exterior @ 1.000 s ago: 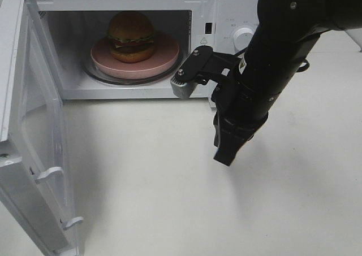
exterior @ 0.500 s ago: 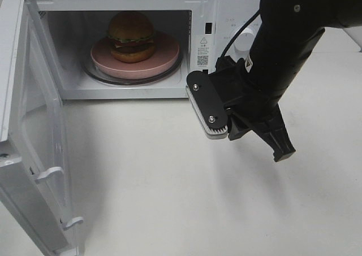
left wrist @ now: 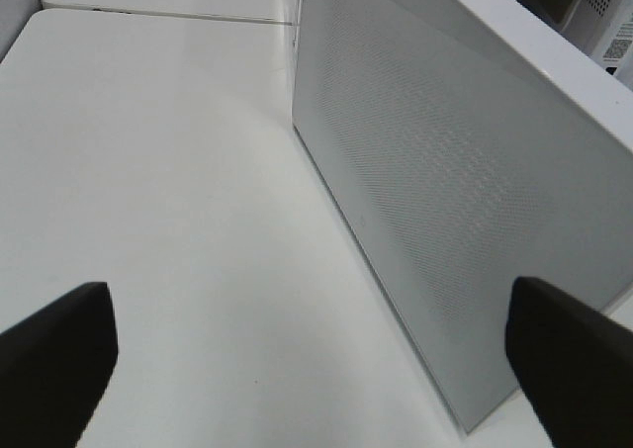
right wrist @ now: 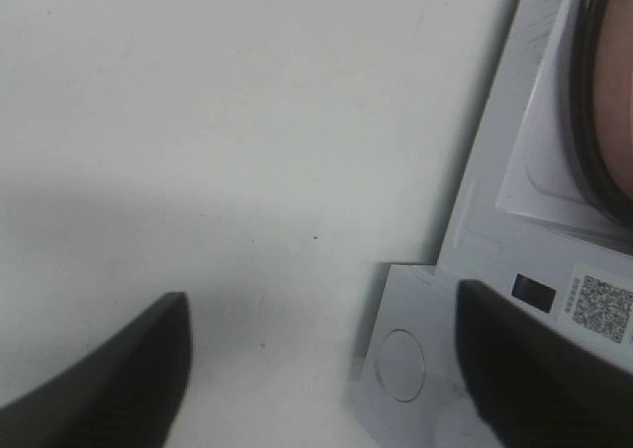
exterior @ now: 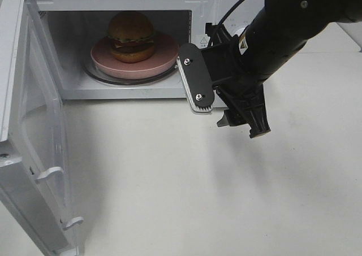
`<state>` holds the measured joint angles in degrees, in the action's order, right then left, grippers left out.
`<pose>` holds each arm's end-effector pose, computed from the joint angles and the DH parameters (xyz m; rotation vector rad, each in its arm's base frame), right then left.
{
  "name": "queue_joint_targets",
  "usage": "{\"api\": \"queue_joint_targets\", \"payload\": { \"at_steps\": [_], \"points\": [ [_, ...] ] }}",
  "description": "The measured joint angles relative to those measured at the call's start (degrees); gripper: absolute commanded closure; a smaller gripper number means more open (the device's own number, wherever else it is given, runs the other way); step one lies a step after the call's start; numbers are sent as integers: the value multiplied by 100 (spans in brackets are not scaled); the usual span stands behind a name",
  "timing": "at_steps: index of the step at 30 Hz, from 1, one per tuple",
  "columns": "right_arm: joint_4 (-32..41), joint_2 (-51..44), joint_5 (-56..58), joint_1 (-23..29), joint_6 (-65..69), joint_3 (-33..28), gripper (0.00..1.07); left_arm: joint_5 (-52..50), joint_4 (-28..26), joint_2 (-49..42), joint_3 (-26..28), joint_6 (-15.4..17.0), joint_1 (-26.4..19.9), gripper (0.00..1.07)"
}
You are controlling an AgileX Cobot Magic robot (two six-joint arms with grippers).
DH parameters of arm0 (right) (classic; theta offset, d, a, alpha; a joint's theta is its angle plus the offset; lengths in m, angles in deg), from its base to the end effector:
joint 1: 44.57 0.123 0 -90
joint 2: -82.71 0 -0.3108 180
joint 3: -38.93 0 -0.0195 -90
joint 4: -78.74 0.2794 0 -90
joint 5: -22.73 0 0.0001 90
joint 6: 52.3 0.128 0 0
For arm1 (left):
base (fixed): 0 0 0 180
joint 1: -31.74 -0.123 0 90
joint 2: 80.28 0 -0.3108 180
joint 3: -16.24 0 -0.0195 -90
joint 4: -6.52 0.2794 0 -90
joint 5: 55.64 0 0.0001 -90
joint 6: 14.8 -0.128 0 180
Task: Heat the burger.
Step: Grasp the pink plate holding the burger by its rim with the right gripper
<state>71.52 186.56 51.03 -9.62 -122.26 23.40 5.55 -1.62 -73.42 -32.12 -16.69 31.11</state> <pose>0.3290 0.2206 0.1969 -2.1421 1.4922 -0.3417 0.0239 -0.0156 0.2794 0.0311 2.0263 -0.1418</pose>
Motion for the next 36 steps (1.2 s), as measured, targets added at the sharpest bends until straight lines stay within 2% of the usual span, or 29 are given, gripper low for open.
{"api": "queue_joint_targets", "payload": {
  "at_steps": [3,12,27,36],
  "points": [
    [-46,0,-57,0,46,0,4,0,0,0,0,0,0,7],
    [-773,0,74,264,361,281,8,0,0,0,0,0,0,7],
    [-1008,212,-166,413,493,607,11,0,0,0,0,0,0,7],
    [-1117,842,-384,567,796,1278,13,0,0,0,0,0,0,7]
  ]
}}
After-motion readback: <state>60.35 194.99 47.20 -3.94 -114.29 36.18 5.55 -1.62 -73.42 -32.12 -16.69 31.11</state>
